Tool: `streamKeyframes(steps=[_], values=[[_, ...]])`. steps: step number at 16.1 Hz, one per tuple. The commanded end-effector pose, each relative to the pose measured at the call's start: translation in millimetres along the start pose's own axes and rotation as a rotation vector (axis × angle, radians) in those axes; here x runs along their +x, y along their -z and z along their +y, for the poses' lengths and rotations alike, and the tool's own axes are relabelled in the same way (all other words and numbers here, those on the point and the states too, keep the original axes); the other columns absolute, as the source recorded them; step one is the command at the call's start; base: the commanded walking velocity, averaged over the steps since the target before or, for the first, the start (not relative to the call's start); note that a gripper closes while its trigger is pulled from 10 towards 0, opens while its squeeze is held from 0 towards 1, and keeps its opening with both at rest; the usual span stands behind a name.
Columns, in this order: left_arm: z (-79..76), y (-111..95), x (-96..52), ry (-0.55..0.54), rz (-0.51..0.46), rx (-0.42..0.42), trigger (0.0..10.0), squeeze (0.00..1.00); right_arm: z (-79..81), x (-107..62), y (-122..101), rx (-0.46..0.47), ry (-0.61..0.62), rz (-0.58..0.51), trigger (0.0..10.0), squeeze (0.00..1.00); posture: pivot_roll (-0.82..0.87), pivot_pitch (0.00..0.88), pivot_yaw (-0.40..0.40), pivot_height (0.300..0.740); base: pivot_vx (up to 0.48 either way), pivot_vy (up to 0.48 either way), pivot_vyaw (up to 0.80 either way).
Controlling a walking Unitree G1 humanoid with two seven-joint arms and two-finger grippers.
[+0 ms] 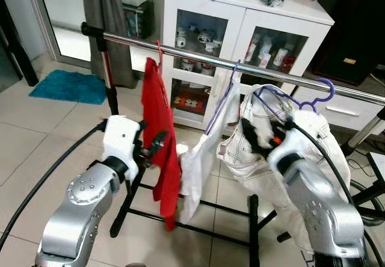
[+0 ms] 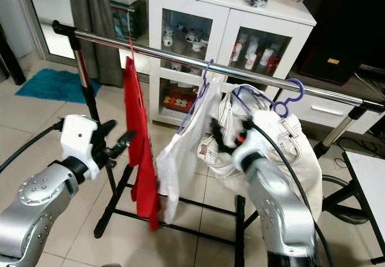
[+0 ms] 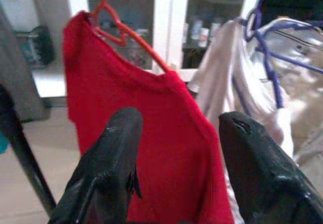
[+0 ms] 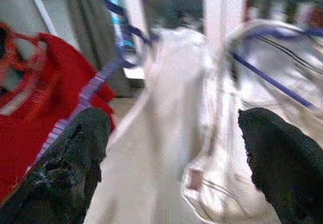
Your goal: Hang hanger
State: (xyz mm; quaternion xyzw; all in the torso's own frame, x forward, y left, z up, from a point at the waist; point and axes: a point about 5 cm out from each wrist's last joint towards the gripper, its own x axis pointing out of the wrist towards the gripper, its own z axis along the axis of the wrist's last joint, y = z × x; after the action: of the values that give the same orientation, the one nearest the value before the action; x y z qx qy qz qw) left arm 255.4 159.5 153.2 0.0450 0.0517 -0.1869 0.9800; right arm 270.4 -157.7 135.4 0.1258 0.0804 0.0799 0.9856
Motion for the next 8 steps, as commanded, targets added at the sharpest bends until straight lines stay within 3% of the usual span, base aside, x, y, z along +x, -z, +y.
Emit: streamKeyframes(steps=[1,8], values=[[0.6,-4.8,3.4,-0.008,-0.028,-0.003,10.0,0.00,-10.6,-3.7,3.5,-0.024,0.060,-0.006,10.0,0.00,0.11,0.000,-0.099,0.740,0.000,0.000,0.00],[2.2,-4.2,6.7,0.050,-0.019,0.039,10.0,0.00,-2.2,-0.3,9.0,0.027,0.059,-0.017,10.0,0.00,0.12,0.000,-0.030,0.740,0.000,-0.443,0.00]])
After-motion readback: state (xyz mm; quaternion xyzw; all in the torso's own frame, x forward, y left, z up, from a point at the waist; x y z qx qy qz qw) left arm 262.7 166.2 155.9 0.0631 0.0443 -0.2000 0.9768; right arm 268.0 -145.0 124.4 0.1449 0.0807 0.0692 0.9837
